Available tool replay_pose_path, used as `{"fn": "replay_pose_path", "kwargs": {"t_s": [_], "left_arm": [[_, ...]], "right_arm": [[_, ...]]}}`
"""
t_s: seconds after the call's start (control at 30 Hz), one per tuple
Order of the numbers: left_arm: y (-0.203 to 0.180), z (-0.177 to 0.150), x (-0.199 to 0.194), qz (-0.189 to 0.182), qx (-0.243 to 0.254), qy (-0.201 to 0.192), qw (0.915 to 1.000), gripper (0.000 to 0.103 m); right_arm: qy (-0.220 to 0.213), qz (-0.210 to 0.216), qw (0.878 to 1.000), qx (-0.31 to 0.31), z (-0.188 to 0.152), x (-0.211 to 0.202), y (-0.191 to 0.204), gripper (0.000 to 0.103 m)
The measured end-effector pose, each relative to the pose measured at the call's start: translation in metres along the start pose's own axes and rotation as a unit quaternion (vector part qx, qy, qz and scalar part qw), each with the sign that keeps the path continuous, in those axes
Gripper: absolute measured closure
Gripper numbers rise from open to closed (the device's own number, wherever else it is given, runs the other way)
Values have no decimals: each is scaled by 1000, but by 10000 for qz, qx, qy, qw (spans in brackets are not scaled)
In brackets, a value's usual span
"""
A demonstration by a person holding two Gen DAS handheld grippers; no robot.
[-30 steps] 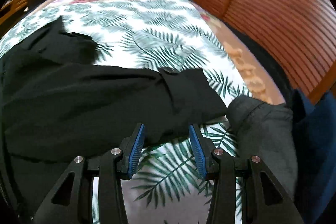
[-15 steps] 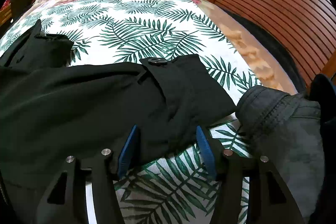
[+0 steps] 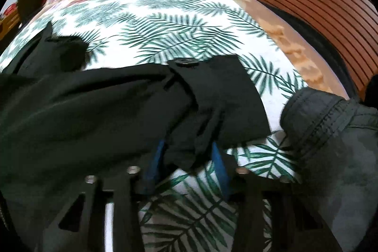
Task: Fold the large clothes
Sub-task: 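Lift the sleeve with the right tool, lay it along the coat body, release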
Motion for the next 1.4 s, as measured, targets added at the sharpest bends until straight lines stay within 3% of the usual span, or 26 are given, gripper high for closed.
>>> {"fn": "replay_pose_path", "kwargs": {"t_s": [0.03,0.07,0.13,0.33,0.5,0.8,1.1,1.23,1.4], "left_arm": [[0,0,0,1,1,-1,10000,9],[0,0,0,6,0,4,10000,9],[0,0,-1,15,5,-3,10000,9],[3,1,-12,88,2,-79,9999,9],[9,1,-32,241,16,-177,9996,9],[27,0,-63,448,-138,-288,9985,9],[39,-3,-87,638,-139,-365,9972,9],[47,-5,-94,696,-156,-402,9966,9],[55,-8,-94,714,-247,-388,9964,9]], "right_arm": [[3,27,9999,-97,-2,-2,4,85],[-16,-13,9998,-218,-3,-5,9,91],[-146,-72,9991,-379,-5,-17,18,94],[-767,365,9942,-662,-3,-85,52,95],[-1316,849,9820,-1054,-9,-159,90,95],[-1836,1570,9528,-1841,-62,-255,156,95],[-1660,2187,9328,-2337,-135,-298,166,94],[-1420,2386,9305,-2388,-169,-300,160,94],[-1117,2583,9306,-2340,-180,-282,154,93]]}}
Point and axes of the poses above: each gripper's, at about its wrist camera, not at the fingertips, and x roughly the way its jaws point, y to its left, z to its top, the point moved 6 cm from there along x, roughly the way its jaws point, and after that the axes turned 15 degrees about x, right-handed, at the moved point
